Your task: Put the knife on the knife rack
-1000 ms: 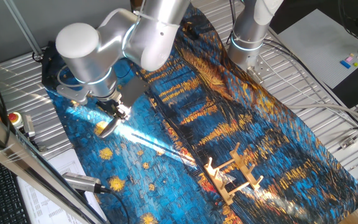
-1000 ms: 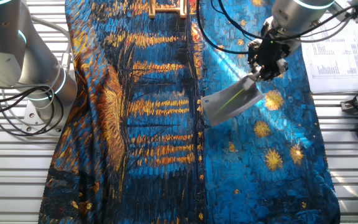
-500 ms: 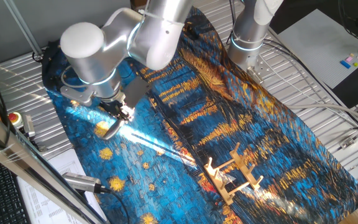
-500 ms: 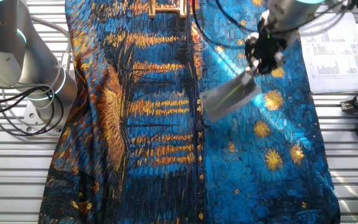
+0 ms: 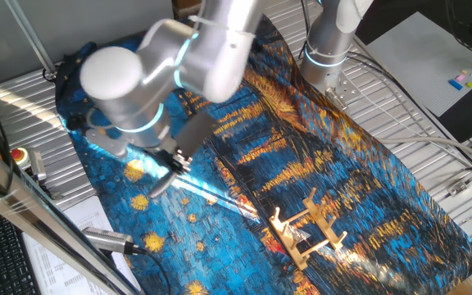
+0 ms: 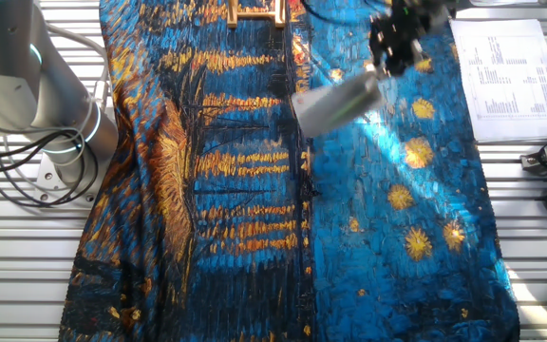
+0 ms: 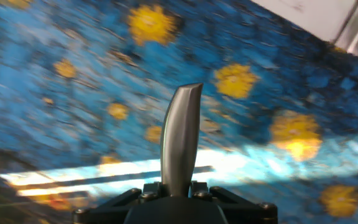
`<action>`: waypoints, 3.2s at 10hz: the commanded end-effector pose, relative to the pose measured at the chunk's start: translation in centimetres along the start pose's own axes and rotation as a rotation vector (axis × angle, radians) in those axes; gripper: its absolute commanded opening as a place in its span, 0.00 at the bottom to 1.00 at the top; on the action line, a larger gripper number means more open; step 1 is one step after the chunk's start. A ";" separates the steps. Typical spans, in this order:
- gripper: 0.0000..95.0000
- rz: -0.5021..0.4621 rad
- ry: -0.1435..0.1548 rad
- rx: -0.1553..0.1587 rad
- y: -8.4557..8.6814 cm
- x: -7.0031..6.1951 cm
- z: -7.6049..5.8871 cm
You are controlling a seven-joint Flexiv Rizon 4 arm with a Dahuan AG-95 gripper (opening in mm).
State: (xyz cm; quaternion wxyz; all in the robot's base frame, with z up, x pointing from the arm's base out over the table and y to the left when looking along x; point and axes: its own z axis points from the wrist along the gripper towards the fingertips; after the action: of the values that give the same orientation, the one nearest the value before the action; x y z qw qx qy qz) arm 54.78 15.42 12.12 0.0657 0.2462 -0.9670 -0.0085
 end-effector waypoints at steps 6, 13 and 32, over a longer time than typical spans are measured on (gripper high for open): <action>0.00 0.098 -0.002 -0.016 4.0 -0.3 -0.3; 0.00 0.017 -0.020 -0.113 4.7 -0.4 -0.7; 0.00 0.154 -0.017 -0.324 15.5 -0.9 -3.7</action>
State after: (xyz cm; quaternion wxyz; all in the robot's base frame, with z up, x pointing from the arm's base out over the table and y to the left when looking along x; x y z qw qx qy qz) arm 48.74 29.54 16.39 0.0901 0.1505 -0.9751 -0.1356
